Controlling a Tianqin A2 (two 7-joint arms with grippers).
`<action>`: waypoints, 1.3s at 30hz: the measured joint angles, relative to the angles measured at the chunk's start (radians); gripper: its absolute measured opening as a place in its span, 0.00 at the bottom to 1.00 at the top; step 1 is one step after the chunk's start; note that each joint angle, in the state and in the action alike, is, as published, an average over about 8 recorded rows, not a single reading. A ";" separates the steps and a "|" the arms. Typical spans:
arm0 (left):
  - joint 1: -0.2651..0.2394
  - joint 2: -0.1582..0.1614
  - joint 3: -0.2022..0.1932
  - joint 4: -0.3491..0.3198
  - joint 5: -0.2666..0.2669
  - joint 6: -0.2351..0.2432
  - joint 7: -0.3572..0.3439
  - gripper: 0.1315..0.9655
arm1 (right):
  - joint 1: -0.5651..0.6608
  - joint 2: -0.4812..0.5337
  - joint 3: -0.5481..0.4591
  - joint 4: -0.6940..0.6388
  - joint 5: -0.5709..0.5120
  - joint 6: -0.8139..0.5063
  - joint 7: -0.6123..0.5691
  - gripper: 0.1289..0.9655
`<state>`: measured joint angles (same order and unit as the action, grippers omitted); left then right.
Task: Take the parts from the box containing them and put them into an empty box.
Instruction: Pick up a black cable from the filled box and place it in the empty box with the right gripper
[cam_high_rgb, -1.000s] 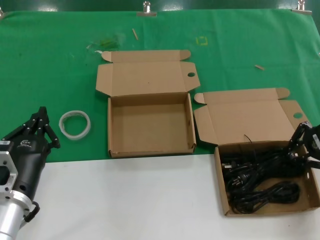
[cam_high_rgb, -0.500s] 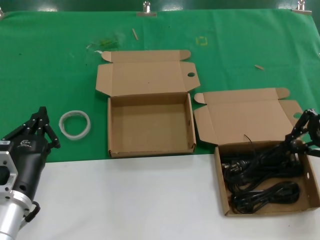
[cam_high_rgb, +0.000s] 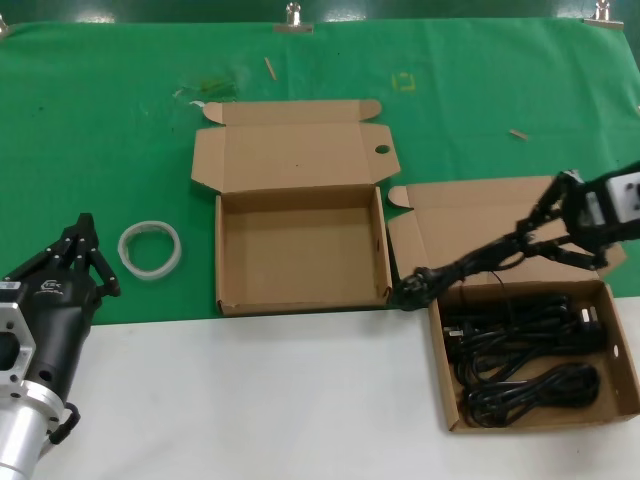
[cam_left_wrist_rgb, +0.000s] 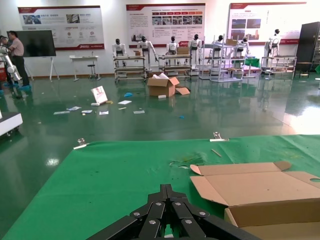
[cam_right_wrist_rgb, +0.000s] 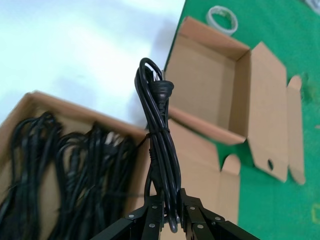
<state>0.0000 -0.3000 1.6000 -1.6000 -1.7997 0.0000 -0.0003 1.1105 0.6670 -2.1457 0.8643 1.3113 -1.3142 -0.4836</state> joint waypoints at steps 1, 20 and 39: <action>0.000 0.000 0.000 0.000 0.000 0.000 0.000 0.01 | 0.004 -0.012 -0.002 -0.006 0.000 0.007 -0.003 0.06; 0.000 0.000 0.000 0.000 0.000 0.000 0.000 0.01 | 0.090 -0.290 -0.041 -0.229 0.000 0.153 -0.106 0.06; 0.000 0.000 0.000 0.000 0.000 0.000 0.000 0.01 | 0.217 -0.503 -0.010 -0.699 0.022 0.315 -0.358 0.06</action>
<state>0.0000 -0.3000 1.6000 -1.6000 -1.7997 0.0000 -0.0003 1.3273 0.1636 -2.1557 0.1652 1.3336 -0.9993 -0.8420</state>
